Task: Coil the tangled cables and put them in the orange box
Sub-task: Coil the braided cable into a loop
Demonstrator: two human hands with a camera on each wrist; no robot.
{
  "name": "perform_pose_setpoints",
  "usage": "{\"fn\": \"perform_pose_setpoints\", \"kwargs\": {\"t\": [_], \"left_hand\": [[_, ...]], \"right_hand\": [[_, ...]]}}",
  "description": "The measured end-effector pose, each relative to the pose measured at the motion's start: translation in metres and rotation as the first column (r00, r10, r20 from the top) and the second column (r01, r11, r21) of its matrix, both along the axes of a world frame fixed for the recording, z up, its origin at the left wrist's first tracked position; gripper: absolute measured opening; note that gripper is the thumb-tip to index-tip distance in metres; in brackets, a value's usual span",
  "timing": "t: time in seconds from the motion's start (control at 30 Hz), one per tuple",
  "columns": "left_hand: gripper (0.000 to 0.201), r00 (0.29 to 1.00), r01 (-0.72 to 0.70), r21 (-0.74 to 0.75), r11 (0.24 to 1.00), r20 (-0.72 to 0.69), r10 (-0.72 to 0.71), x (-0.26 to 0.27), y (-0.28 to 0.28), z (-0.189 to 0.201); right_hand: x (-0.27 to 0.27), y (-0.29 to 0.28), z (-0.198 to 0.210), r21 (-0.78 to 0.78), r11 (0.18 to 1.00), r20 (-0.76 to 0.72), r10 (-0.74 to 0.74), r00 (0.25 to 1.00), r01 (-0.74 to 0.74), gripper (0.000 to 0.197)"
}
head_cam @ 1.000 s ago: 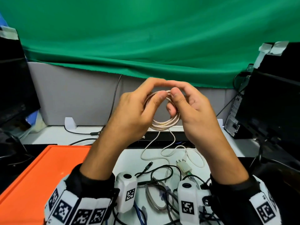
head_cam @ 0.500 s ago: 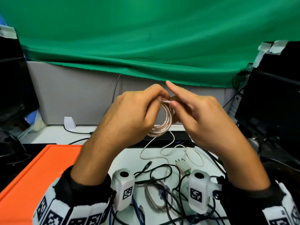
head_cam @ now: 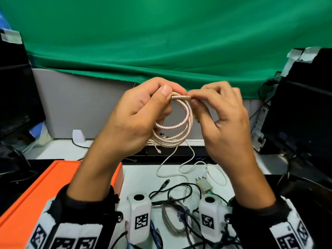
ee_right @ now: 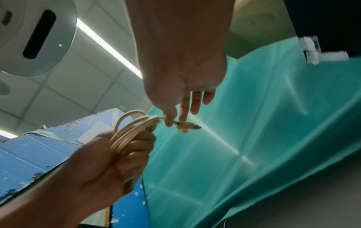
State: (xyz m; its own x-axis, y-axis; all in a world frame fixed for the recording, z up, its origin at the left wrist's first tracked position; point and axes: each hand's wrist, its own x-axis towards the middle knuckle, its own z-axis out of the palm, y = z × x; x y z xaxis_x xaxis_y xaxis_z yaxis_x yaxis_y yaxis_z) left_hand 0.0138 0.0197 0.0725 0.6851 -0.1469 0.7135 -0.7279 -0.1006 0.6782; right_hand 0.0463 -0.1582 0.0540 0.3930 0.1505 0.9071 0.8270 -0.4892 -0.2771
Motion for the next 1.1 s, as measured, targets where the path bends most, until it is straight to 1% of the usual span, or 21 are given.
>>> {"fn": "perform_pose_setpoints", "kwargs": {"t": [0.03, 0.07, 0.1, 0.13, 0.2, 0.23, 0.27, 0.33, 0.4, 0.43, 0.47, 0.5, 0.57, 0.63, 0.73, 0.77, 0.83, 0.9, 1.0, 1.03, 1.1], "left_hand": [[0.028, 0.999, 0.023, -0.055, 0.998, -0.022, -0.024, 0.001, -0.004, -0.001], [0.028, 0.999, 0.034, -0.093, 0.995, -0.028, -0.037, 0.002, -0.006, -0.001], [0.027, 1.0, 0.026, -0.101, 0.995, -0.006, -0.027, 0.003, -0.009, -0.002], [0.026, 0.999, -0.006, -0.082, 0.997, 0.043, 0.009, 0.002, -0.011, -0.003], [0.022, 0.975, -0.138, 0.007, 0.99, 0.177, 0.135, 0.001, -0.014, -0.004], [0.021, 0.949, -0.215, 0.053, 0.975, 0.245, 0.196, 0.0, -0.014, -0.004], [0.02, 0.914, -0.297, 0.091, 0.951, 0.317, 0.254, -0.001, -0.014, -0.004], [0.023, 0.842, -0.414, 0.138, 0.9, 0.434, 0.321, -0.001, -0.013, -0.004], [0.026, 0.813, -0.451, 0.158, 0.878, 0.479, 0.331, 0.001, -0.012, -0.005], [0.027, 0.813, -0.446, 0.169, 0.879, 0.486, 0.319, 0.002, -0.012, -0.006], [0.028, 0.822, -0.429, 0.182, 0.885, 0.485, 0.299, 0.002, -0.012, -0.006], [0.03, 0.834, -0.408, 0.196, 0.892, 0.478, 0.277, 0.002, -0.011, -0.005], [0.033, 0.848, -0.389, 0.222, 0.894, 0.465, 0.254, 0.001, -0.011, -0.005], [0.035, 0.831, -0.429, 0.231, 0.873, 0.48, 0.281, 0.001, -0.01, -0.006], [0.039, 0.738, -0.572, 0.197, 0.796, 0.546, 0.396, 0.001, -0.012, -0.009], [0.04, 0.706, -0.611, 0.182, 0.771, 0.566, 0.425, 0.002, -0.014, -0.01], [0.041, 0.653, -0.663, 0.148, 0.734, 0.593, 0.471, 0.002, -0.017, -0.013], [0.037, 0.625, -0.689, 0.122, 0.714, 0.599, 0.501, 0.002, -0.02, -0.015], [0.032, 0.612, -0.711, 0.106, 0.695, 0.58, 0.537, 0.0, -0.026, -0.014], [0.031, 0.606, -0.713, 0.096, 0.694, 0.583, 0.542, -0.001, -0.028, -0.014], [0.029, 0.607, -0.696, 0.072, 0.715, 0.591, 0.531, -0.002, -0.03, -0.013]], "right_hand": [[-0.001, 0.004, -0.001, 0.065, 0.995, -0.049, 0.075, 0.996, -0.072, 0.016], [-0.002, 0.009, -0.001, 0.149, 0.975, -0.108, 0.182, 0.977, -0.165, 0.016], [-0.004, 0.012, -0.002, 0.244, 0.938, -0.162, 0.291, 0.943, -0.248, 0.017], [-0.005, 0.015, -0.001, 0.333, 0.895, -0.202, 0.375, 0.905, -0.296, 0.017], [-0.006, 0.018, 0.0, 0.486, 0.808, -0.258, 0.498, 0.828, -0.335, 0.017], [-0.006, 0.018, 0.0, 0.56, 0.75, -0.279, 0.57, 0.773, -0.351, 0.016], [-0.007, 0.019, 0.001, 0.634, 0.68, -0.291, 0.65, 0.702, -0.367, 0.015], [-0.007, 0.018, 0.005, 0.763, 0.522, -0.288, 0.802, 0.523, -0.382, 0.014], [-0.008, 0.017, 0.008, 0.847, 0.386, -0.261, 0.901, 0.346, -0.367, 0.015], [-0.008, 0.016, 0.009, 0.873, 0.334, -0.24, 0.929, 0.281, -0.357, 0.016], [-0.009, 0.015, 0.01, 0.889, 0.296, -0.221, 0.946, 0.239, -0.349, 0.017], [-0.01, 0.015, 0.011, 0.898, 0.273, -0.207, 0.954, 0.217, -0.345, 0.017], [-0.01, 0.014, 0.011, 0.905, 0.255, -0.196, 0.961, 0.197, -0.34, 0.017], [-0.01, 0.013, 0.012, 0.906, 0.261, -0.216, 0.962, 0.166, -0.334, 0.016], [-0.01, 0.007, 0.013, 0.886, 0.307, -0.286, 0.952, 0.113, -0.348, 0.018], [-0.009, 0.004, 0.013, 0.874, 0.33, -0.312, 0.944, 0.108, -0.356, 0.02], [-0.007, -0.001, 0.013, 0.847, 0.386, -0.365, 0.922, 0.128, -0.364, 0.022], [-0.005, -0.006, 0.012, 0.832, 0.411, -0.384, 0.911, 0.147, -0.373, 0.024], [-0.005, -0.008, 0.012, 0.781, 0.47, -0.429, 0.882, 0.193, -0.412, 0.039], [-0.005, -0.007, 0.012, 0.762, 0.488, -0.441, 0.872, 0.212, -0.425, 0.039], [-0.005, -0.008, 0.011, 0.76, 0.489, -0.44, 0.872, 0.216, -0.428, 0.031]]}}
